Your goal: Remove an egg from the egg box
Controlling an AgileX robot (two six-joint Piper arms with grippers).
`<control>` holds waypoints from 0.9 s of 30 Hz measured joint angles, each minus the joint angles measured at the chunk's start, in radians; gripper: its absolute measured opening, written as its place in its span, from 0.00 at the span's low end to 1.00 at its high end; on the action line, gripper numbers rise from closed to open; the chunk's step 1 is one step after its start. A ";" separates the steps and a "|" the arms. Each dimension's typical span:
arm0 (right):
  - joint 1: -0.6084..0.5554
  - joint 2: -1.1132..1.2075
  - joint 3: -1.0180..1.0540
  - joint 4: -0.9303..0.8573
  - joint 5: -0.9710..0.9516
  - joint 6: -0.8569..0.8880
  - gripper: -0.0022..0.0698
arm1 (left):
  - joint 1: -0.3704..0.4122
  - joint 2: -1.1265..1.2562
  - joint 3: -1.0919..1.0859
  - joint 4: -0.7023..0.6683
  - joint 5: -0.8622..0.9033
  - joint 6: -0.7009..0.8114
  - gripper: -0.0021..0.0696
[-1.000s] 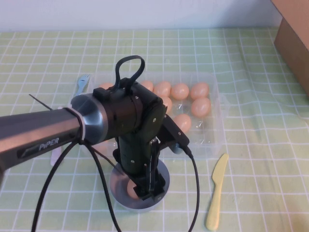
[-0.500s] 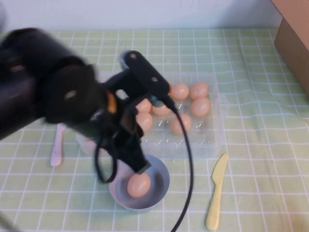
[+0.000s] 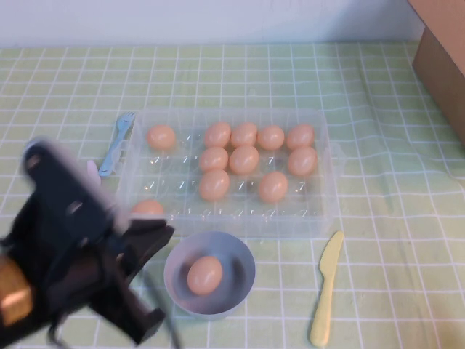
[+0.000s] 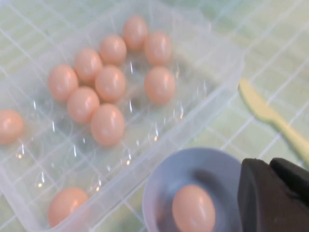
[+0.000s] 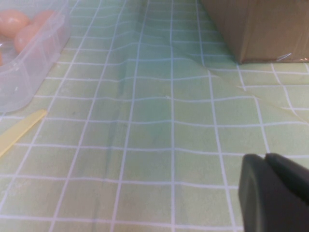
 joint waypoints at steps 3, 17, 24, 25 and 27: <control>0.000 0.000 0.000 0.000 0.000 0.000 0.01 | 0.000 -0.101 0.120 0.000 -0.112 -0.022 0.03; 0.000 0.000 0.000 0.000 0.000 0.000 0.01 | 0.000 -0.180 0.250 0.050 -0.225 -0.027 0.03; 0.000 0.000 0.000 0.000 0.000 0.000 0.01 | 0.099 -0.262 0.411 0.028 -0.511 -0.025 0.03; 0.000 0.000 0.000 0.000 0.000 0.000 0.01 | 0.127 -0.290 0.439 0.019 -0.549 -0.025 0.03; 0.000 0.000 0.000 0.000 0.000 0.000 0.01 | 0.202 -0.371 0.504 0.006 -0.632 -0.025 0.03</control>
